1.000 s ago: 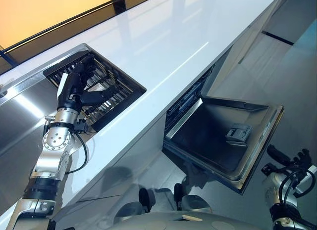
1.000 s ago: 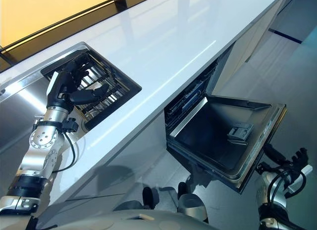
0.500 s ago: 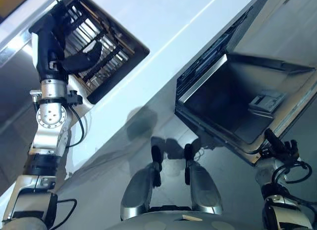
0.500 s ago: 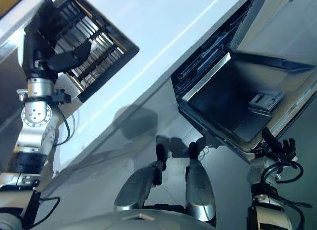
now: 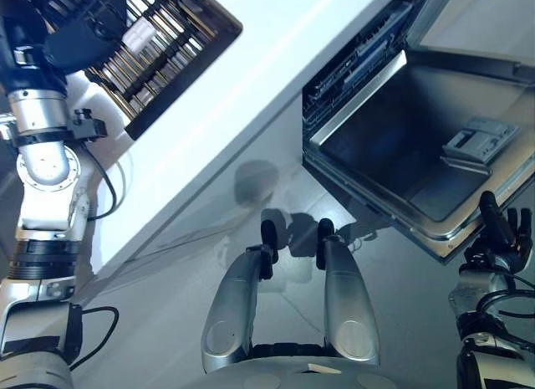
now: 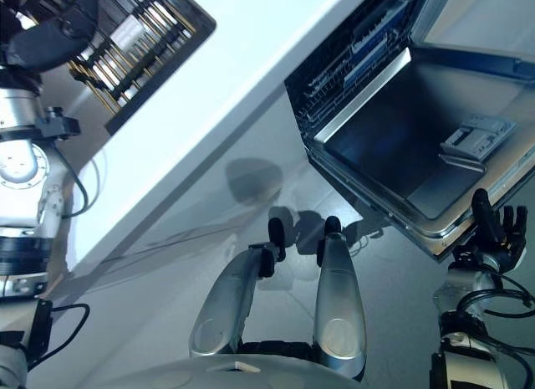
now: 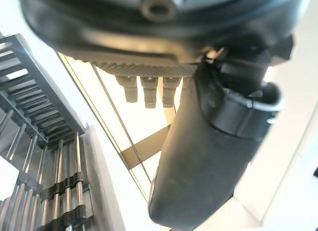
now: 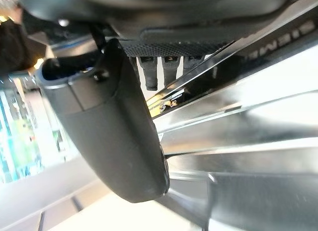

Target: Pick up plates and place into dishwasher.

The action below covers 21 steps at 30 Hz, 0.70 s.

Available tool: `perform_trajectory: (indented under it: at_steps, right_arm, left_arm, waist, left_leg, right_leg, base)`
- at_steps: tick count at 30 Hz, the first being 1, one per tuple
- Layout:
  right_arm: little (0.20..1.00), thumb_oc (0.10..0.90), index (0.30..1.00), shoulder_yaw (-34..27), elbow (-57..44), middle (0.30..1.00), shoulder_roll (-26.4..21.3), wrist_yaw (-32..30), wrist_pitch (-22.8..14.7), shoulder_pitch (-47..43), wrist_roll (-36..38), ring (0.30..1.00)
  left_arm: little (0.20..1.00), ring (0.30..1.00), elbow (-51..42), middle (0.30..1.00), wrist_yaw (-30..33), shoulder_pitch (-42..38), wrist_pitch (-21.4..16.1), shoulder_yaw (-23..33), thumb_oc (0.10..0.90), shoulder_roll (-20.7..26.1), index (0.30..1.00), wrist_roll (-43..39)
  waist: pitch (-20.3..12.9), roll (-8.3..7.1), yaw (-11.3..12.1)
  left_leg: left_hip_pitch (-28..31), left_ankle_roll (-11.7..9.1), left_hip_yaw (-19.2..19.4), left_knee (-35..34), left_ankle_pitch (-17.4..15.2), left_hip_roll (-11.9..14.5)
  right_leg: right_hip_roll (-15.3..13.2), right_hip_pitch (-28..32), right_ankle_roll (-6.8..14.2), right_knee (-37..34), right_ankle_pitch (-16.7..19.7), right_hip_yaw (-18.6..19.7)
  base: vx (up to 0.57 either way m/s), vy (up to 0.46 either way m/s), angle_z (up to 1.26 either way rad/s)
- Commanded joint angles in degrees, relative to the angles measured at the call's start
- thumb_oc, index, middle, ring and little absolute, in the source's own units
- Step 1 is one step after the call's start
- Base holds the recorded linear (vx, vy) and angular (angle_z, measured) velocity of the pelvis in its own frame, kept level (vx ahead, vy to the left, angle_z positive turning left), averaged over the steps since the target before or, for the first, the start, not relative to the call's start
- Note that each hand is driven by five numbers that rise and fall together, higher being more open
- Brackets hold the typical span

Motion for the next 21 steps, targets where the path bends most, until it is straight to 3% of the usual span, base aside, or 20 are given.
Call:
perform_trajectory:
  at_steps: [1,4,15,21]
  right_arm:
    - [0.9,0.8,0.9,6.7,-8.0,0.9,1.7,17.4,5.4,-5.1,-0.1,0.9]
    - [0.9,0.8,0.9,9.6,-13.1,0.9,2.1,21.5,6.5,-5.9,-1.8,0.9]
    - [0.9,0.8,0.9,19.4,-40.2,0.9,4.1,30.4,15.9,-11.3,-7.9,0.9]
    - [0.9,0.8,0.9,20.5,-54.3,0.9,10.1,34.9,19.3,-15.9,-5.0,0.9]
  left_arm:
    - [0.9,0.9,-0.3,0.9,0.7,-0.5,-6.3,0.8,0.8,-5.0,0.9,0.4]
    - [0.9,0.9,0.4,0.9,0.5,-0.8,-6.6,0.9,0.8,-4.6,0.9,1.3]
    - [0.9,0.9,0.9,0.9,1.2,-0.8,-8.1,0.3,0.8,-3.0,0.9,3.2]
    - [0.9,0.9,2.2,0.9,1.7,-1.2,-9.1,-0.2,0.8,-4.2,0.9,4.1]
  waist:
    - [-0.4,0.03,0.7]
    - [-0.4,-0.73,0.9]
    - [-0.4,-2.77,1.9]
    - [-0.4,-2.8,2.2]
  left_leg:
    - [-1.5,0.9,-0.8,3.3,-4.9,-3.3]
    - [-3.1,0.8,-0.9,3.6,-4.4,-2.8]
    - [-4.2,0.1,-1.8,0.7,-2.0,-1.8]
    - [-3.4,-0.1,-1.8,0.5,-1.9,-2.0]
  right_leg:
    - [3.8,0.4,-2.9,2.0,-3.2,-4.1]
    - [4.2,-0.8,-2.4,1.6,-2.3,-4.0]
    - [5.5,-0.8,-1.5,-2.4,0.0,-3.8]
    - [5.3,0.5,-1.2,-4.3,0.7,-3.6]
  base:
    - [-0.05,-0.057,-0.08]
    - [-0.06,-0.061,-0.11]
    - [-0.03,-0.023,-0.28]
    - [0.0,0.039,-0.35]
